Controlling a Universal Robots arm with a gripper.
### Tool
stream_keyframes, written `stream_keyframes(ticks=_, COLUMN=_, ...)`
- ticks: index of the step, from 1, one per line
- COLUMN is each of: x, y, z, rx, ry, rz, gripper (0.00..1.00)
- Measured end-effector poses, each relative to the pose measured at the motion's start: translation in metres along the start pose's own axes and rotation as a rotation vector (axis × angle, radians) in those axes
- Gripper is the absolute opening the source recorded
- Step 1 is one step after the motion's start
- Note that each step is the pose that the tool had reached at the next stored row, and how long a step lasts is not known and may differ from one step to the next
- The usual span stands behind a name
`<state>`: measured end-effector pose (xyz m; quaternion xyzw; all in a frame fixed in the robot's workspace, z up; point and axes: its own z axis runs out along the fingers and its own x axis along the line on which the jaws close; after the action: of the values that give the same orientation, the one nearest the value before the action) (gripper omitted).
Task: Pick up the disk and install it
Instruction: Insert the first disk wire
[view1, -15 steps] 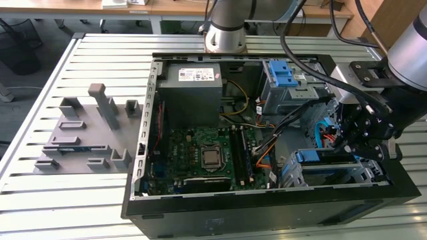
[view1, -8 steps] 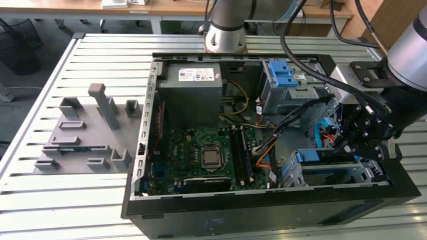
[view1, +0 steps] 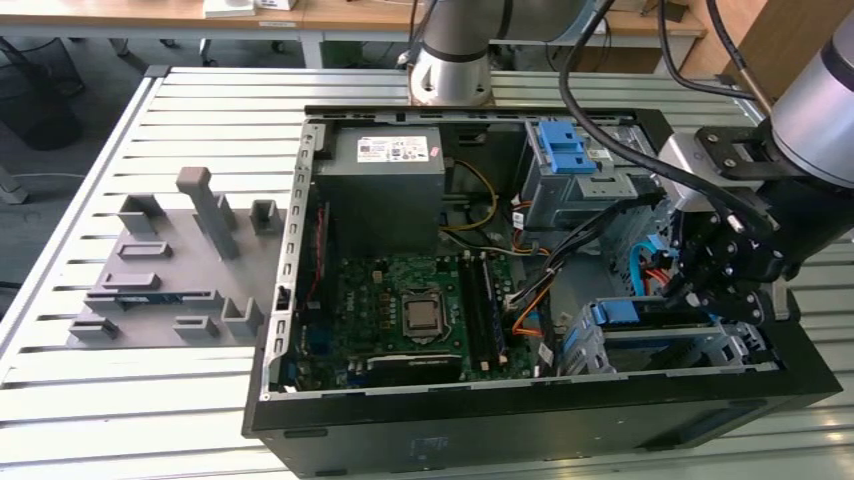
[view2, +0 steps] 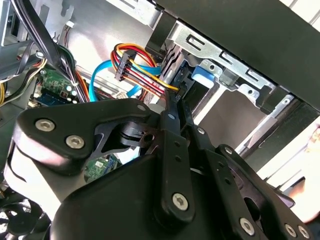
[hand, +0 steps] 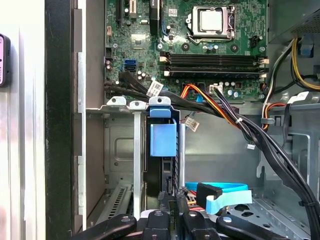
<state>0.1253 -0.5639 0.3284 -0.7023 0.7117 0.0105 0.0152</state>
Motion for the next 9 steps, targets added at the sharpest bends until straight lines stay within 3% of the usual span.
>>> stream_keyframes(ticks=9, x=0.0, y=-0.0001, z=0.0005, rx=-0.0001, ry=0.0001, rz=0.0, gripper=0.17)
